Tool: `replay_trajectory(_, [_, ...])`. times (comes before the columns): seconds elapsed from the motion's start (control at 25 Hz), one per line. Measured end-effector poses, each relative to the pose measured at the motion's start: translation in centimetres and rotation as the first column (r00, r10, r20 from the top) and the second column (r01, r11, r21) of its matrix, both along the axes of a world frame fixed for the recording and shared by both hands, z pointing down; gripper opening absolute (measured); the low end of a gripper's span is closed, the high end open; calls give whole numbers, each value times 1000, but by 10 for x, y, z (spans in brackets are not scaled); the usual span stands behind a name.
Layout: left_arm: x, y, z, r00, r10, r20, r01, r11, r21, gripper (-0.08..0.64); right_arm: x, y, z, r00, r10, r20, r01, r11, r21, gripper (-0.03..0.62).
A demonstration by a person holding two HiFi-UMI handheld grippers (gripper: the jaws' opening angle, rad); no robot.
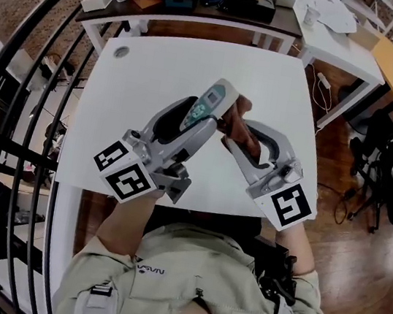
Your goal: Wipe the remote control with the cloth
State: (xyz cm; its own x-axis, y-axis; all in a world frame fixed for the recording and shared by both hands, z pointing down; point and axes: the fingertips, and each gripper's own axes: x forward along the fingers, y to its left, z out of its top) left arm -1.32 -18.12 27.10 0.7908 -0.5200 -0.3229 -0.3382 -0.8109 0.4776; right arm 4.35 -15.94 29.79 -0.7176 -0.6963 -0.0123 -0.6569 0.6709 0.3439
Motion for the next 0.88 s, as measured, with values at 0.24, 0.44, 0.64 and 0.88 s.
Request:
replay_trajectory(0.24, [22, 10, 1, 998, 59, 14, -59, 998, 1, 284, -2, -23, -5, 999, 15, -38, -15, 1000, 24, 107])
replay_trajectory(0.44, [18, 2, 4, 999, 4, 45, -5, 1000, 11, 284, -46, 9, 38, 972, -125, -198, 119, 992, -44, 107])
replay_trajectory(0.64, [16, -7, 12, 984, -98, 146, 86, 993, 85, 284, -51, 19, 45, 956, -174, -234, 167, 985, -51, 107])
replay_trajectory(0.88, [5, -29, 18, 874, -341, 347, 242, 923, 297, 284, 3, -22, 3, 998, 54, -41, -54, 998, 8, 107])
